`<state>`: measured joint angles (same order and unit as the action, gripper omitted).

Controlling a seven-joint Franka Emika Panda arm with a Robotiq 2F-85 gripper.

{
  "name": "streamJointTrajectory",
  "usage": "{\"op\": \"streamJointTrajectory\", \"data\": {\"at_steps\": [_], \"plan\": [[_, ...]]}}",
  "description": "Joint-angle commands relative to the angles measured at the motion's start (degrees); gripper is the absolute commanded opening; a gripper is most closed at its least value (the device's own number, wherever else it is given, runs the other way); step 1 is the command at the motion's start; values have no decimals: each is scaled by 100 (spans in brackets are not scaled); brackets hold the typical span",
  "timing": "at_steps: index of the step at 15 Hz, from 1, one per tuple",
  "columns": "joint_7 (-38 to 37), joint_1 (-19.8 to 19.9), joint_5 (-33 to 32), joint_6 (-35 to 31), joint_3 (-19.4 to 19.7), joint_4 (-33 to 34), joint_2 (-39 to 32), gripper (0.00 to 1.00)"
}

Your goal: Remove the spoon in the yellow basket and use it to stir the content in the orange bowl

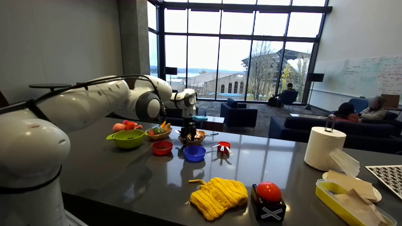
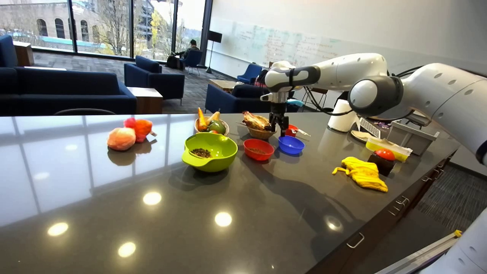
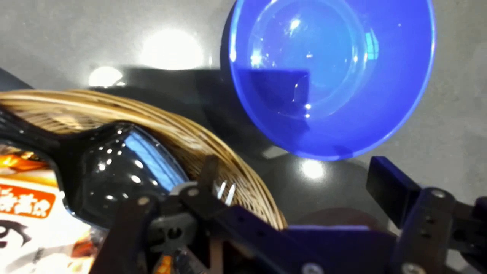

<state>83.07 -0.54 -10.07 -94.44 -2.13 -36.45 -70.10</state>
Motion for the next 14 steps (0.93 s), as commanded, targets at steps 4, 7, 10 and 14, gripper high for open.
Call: {"op": "streamJointTrajectory", "data": {"at_steps": [4,7,10,14], "plan": [[-733,-4,-76,0,242,-804,577,100],[-1016,-3,-49,-98,281,-1197,821,100],[-1169,-58,-61,-297,280,-1526,1029,100],[-1283,-132,-62,-754,251,-1898,1246,100]]}}
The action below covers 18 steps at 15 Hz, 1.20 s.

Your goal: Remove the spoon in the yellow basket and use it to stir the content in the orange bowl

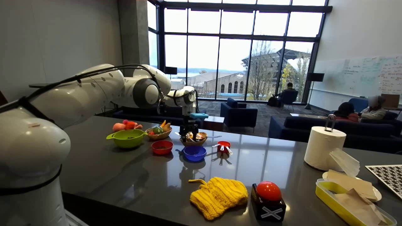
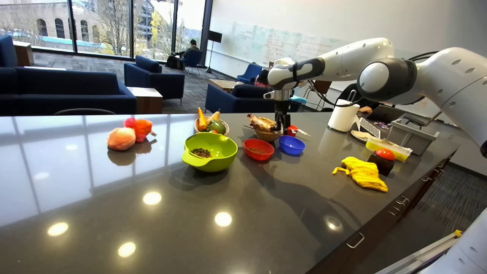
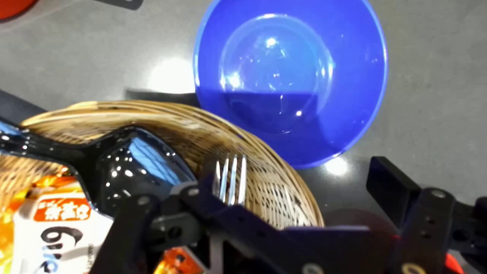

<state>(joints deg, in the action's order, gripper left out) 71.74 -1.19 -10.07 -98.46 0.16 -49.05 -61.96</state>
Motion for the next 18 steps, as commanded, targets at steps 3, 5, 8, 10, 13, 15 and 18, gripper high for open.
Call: {"op": "streamJointTrajectory", "data": {"at_steps": [3,5,8,10,13,15,18], "plan": [[-109,-73,-2,-663,-25,-870,542,100],[-60,-100,7,-825,-63,-998,628,100],[-26,-204,-42,-1045,-116,-1126,754,100],[-48,-259,-143,-1128,-216,-1171,834,100],[-20,-373,-136,-1202,-320,-1259,942,100],[27,-433,-122,-1222,-396,-1303,962,100],[144,-492,-106,-1254,-504,-1305,916,100]]}}
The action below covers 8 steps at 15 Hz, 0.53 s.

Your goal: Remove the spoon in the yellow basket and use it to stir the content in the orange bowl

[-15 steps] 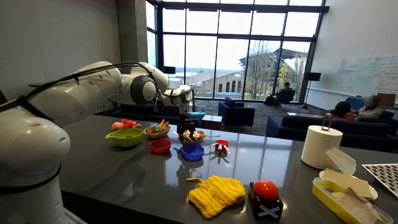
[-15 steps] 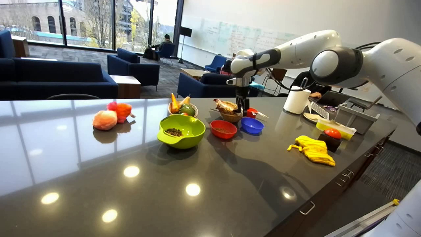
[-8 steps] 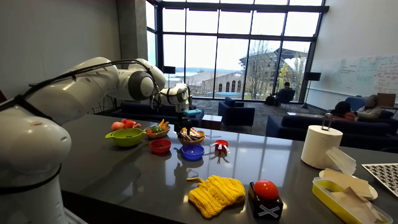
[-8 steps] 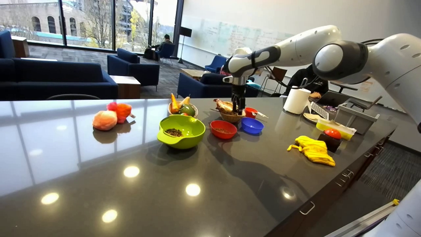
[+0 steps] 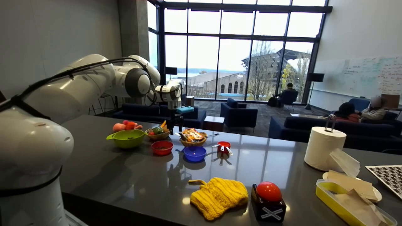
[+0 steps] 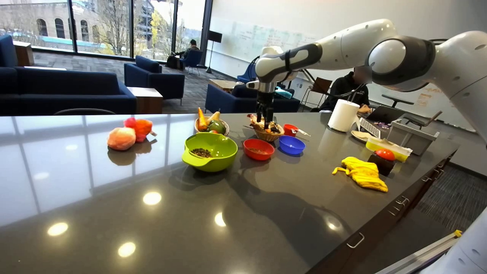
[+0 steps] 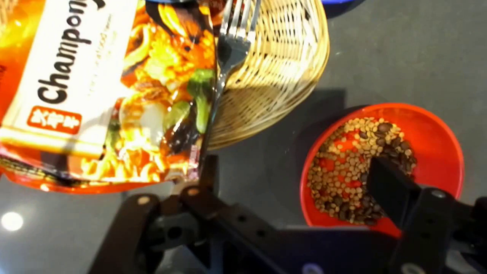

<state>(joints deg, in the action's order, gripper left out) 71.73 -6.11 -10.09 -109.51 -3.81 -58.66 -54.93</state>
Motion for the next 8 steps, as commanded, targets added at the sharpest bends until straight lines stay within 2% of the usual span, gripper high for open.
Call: {"op": "streamJointTrajectory", "data": {"at_steps": [1,8], "plan": [[193,-14,-110,-165,-130,-340,190,100],[744,-60,-113,-159,-242,-223,90,100]]}}
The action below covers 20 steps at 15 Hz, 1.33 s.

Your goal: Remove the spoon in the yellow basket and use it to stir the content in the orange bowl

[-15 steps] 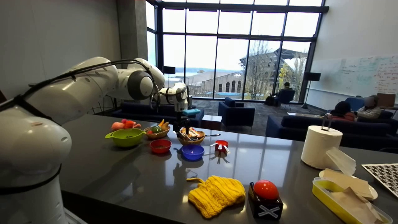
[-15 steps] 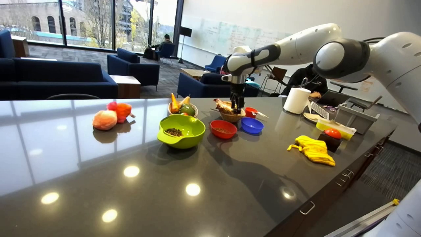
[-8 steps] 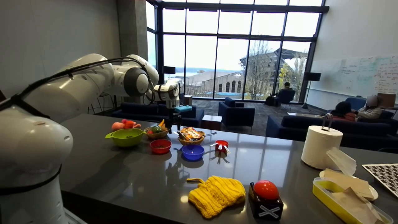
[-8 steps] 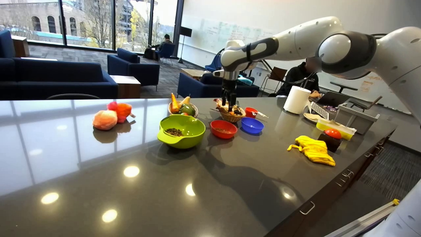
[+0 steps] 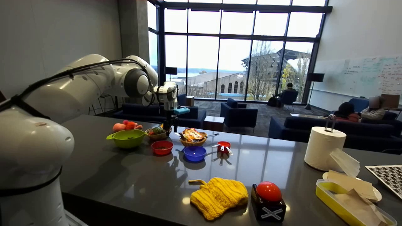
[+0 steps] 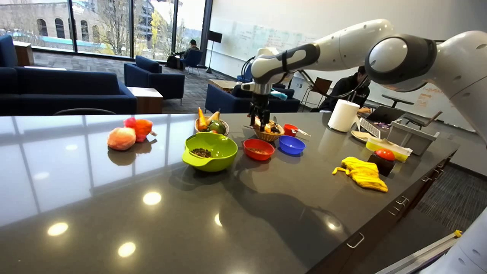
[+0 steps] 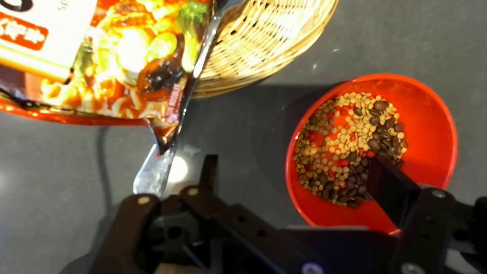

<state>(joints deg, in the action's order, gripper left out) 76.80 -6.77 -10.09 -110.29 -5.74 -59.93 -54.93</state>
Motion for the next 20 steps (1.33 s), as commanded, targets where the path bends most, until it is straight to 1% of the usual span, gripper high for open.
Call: {"op": "streamJointTrajectory", "data": {"at_steps": [1,7,12,20], "plan": [[316,5,-106,-78,-57,-75,77,100],[613,-18,-118,-164,-17,140,-85,100],[638,-27,-137,-372,44,371,-243,100],[738,-1,-91,-344,100,1062,-771,100]]}}
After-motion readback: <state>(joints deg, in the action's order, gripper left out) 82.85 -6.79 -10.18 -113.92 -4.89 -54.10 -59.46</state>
